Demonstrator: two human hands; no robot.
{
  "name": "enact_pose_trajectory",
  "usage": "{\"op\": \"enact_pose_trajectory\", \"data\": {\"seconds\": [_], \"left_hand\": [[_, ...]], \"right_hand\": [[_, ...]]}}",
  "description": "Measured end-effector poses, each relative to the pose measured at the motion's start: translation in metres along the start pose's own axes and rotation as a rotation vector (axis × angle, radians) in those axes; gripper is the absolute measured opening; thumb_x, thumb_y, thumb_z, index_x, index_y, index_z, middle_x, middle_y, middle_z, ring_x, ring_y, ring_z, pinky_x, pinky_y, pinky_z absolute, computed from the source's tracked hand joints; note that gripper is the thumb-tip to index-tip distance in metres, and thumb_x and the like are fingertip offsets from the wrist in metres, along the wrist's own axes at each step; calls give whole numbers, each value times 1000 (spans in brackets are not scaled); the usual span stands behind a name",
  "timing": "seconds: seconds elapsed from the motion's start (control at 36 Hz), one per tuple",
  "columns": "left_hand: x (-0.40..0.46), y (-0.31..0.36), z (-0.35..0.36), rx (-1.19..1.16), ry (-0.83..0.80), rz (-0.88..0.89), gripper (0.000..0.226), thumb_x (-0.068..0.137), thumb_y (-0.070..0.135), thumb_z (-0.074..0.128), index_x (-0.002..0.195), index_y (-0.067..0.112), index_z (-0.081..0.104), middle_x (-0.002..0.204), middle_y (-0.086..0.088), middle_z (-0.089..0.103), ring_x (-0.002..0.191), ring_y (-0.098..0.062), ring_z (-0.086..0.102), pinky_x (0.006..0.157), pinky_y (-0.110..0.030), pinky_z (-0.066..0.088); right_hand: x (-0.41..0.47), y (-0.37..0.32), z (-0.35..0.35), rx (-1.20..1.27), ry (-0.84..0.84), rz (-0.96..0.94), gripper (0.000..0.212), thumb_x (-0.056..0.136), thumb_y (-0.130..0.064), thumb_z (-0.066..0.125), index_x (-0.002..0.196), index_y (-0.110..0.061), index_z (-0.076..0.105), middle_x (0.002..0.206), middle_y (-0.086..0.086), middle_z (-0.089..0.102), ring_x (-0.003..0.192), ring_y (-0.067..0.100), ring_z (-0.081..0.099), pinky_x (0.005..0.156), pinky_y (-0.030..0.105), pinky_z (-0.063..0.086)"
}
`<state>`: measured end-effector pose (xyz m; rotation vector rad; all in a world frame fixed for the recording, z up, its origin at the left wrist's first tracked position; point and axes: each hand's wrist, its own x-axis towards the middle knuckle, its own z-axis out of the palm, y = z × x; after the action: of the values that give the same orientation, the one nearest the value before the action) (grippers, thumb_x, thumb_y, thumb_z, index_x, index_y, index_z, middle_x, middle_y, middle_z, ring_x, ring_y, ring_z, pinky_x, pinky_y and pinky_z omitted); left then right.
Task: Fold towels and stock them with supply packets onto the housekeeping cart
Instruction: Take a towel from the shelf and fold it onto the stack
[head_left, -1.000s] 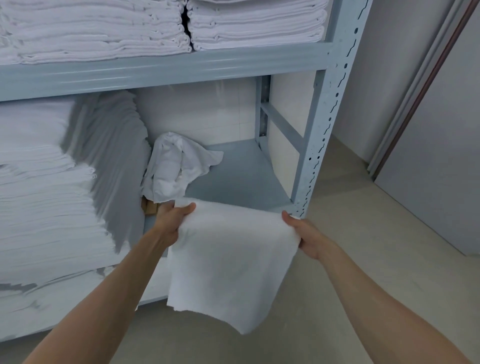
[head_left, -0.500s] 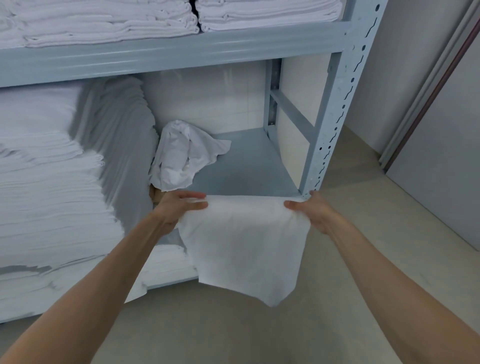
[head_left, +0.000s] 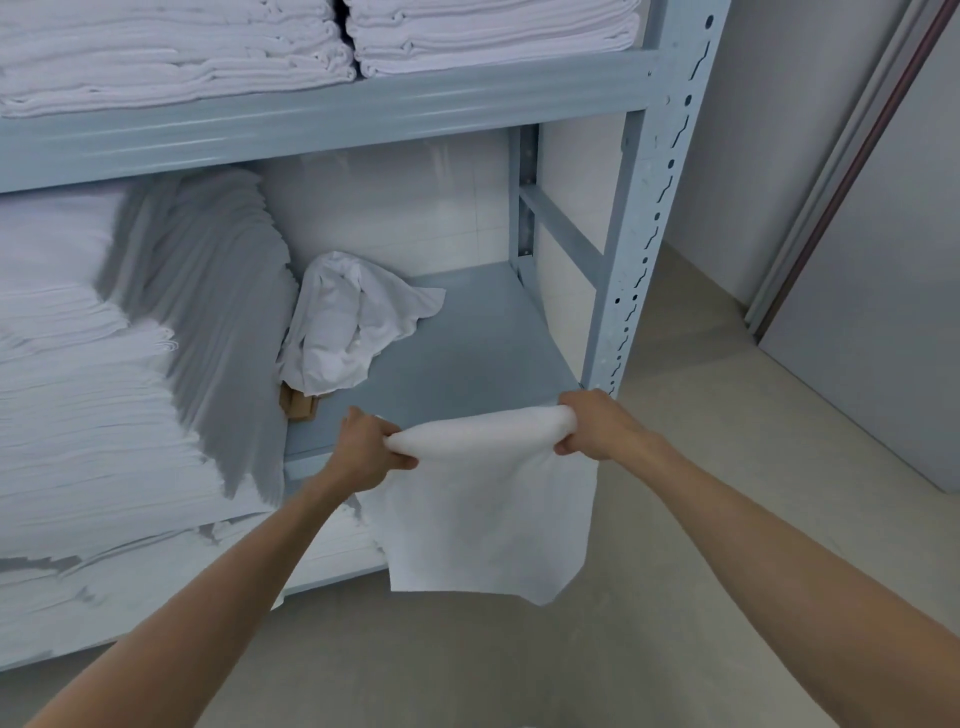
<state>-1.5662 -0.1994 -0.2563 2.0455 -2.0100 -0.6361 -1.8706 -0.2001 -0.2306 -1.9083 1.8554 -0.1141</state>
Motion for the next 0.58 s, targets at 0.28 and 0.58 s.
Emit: {"op": "enact_pose_trajectory", "data": {"seconds": [0.28,0.58], "left_hand": [[5,36,-23,338,8,68,32,80,58,73,85,26,71,87,4,62,98,-22,62,75,-32,34],[16,42,-28,325,51,100,39,83,59,68,65,32,49,74,8,61,73,-17,57,55,-29,32]], "right_hand": [[18,20,-29,-175,-82,0,31,81,-38,77,97,-18,61,110,4,63,95,25,58,72,31,47],[41,39,-55,-133,-60,-58,25,83,-36,74,97,-23,58,103,1,66,86,25,67,74,38,58]]}}
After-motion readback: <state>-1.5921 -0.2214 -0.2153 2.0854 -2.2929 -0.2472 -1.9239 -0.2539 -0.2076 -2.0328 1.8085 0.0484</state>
